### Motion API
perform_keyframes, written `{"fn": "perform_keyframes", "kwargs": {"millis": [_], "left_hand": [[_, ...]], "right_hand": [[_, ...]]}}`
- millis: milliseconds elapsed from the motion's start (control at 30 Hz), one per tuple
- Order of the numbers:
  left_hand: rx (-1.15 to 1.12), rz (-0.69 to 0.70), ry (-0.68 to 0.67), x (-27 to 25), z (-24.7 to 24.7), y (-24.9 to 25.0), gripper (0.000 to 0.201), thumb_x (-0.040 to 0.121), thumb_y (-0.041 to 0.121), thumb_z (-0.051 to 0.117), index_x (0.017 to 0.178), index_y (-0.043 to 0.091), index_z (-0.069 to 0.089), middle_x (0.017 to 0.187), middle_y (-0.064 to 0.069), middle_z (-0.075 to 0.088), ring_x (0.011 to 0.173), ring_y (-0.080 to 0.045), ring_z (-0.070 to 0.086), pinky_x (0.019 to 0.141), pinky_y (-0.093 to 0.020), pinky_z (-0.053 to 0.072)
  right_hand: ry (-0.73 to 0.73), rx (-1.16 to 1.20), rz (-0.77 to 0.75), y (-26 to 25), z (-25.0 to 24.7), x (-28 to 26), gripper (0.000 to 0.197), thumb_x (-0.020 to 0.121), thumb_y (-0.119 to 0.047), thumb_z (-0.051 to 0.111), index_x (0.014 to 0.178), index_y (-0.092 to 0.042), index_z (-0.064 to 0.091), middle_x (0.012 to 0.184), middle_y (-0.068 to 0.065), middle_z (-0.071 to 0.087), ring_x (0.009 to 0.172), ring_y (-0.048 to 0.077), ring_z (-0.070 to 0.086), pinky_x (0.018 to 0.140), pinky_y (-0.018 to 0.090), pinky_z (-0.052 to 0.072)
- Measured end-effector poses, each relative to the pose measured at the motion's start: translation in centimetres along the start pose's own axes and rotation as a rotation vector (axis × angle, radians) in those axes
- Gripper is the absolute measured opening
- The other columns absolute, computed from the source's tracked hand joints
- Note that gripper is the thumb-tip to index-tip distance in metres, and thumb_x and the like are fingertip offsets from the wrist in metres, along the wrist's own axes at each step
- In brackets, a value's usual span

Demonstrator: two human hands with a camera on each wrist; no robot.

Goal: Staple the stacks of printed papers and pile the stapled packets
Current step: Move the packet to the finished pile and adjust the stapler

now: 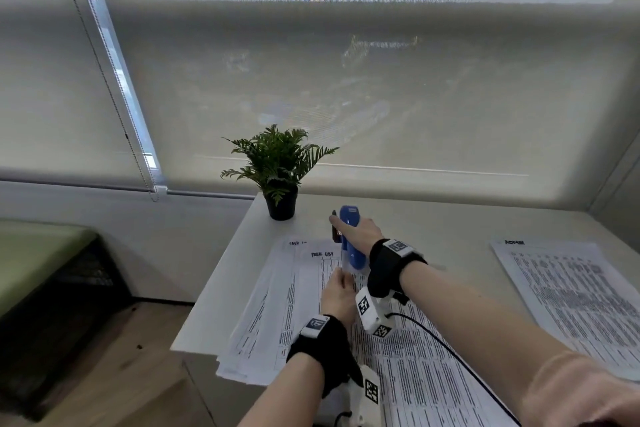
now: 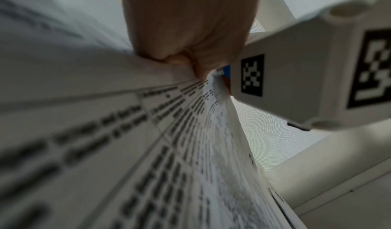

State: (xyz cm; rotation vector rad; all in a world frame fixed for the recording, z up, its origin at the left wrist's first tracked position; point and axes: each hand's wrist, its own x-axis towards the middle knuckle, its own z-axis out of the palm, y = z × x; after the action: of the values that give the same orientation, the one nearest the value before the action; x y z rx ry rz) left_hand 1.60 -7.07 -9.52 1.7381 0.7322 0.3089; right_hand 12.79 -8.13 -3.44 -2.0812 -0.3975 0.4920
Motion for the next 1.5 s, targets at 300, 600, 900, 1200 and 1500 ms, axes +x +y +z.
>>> {"fn": "perform_keyframes", "kwargs": {"millis": [300, 600, 900, 1200, 1500], "left_hand": [[-0.07, 0.034, 0.0, -0.3, -0.1, -0.1, 0.031, 0.099, 0.022, 0.041, 0.068, 0.02, 0.04, 0.07, 0.003, 0.047, 0.075, -0.019, 0.043, 0.069, -0.029, 0.035], [-0.117, 0.027, -0.043, 0.0, -0.3, 0.0, 0.026, 0.099, 0.026, 0.041, 0.077, 0.015, 0.049, 0.075, -0.001, 0.054, 0.073, -0.018, 0.047, 0.069, -0.03, 0.038], [-0.322, 0.071, -0.184, 0.8, -2.7, 1.3, 0.05, 0.076, 0.029, 0.076, 0.113, -0.001, 0.062, 0.11, -0.016, 0.069, 0.099, -0.024, 0.065, 0.089, -0.037, 0.05], [-0.337, 0.092, -0.123, 0.4, -2.7, 1.9, 0.023, 0.087, 0.007, 0.063, 0.108, -0.003, 0.064, 0.104, -0.015, 0.069, 0.097, -0.023, 0.063, 0.088, -0.033, 0.049], [-0.152, -0.051, -0.221, 1.1, -4.0, 1.0, 0.04, 0.084, 0.001, 0.063, 0.12, 0.01, 0.048, 0.093, -0.011, 0.065, 0.073, -0.022, 0.063, 0.06, -0.028, 0.053]], "right_hand": [[0.044, -0.1, -0.095, -0.3, 0.6, -0.3, 0.053, 0.084, -0.064, 0.051, 0.066, -0.014, 0.052, 0.071, 0.006, 0.058, 0.067, 0.023, 0.054, 0.065, 0.027, 0.037], [0.1, -0.16, -0.218, -0.9, 1.5, -1.4, 0.06, 0.087, -0.059, 0.05, 0.044, -0.017, 0.046, 0.048, -0.004, 0.052, 0.048, 0.016, 0.051, 0.062, 0.024, 0.038], [0.15, -0.13, -0.277, -1.6, 0.7, -2.2, 0.059, 0.088, -0.055, 0.053, 0.043, -0.018, 0.044, 0.048, -0.007, 0.049, 0.052, 0.018, 0.05, 0.067, 0.025, 0.036], [0.246, -0.107, -0.268, -2.2, 1.3, -2.1, 0.057, 0.082, -0.059, 0.059, 0.047, -0.016, 0.043, 0.061, 0.007, 0.059, 0.067, 0.029, 0.06, 0.068, 0.032, 0.045], [0.254, 0.335, -0.189, -1.9, -1.3, -2.7, 0.043, 0.079, -0.061, 0.061, 0.082, -0.018, 0.058, 0.082, 0.009, 0.067, 0.078, 0.027, 0.064, 0.08, 0.036, 0.052]]}}
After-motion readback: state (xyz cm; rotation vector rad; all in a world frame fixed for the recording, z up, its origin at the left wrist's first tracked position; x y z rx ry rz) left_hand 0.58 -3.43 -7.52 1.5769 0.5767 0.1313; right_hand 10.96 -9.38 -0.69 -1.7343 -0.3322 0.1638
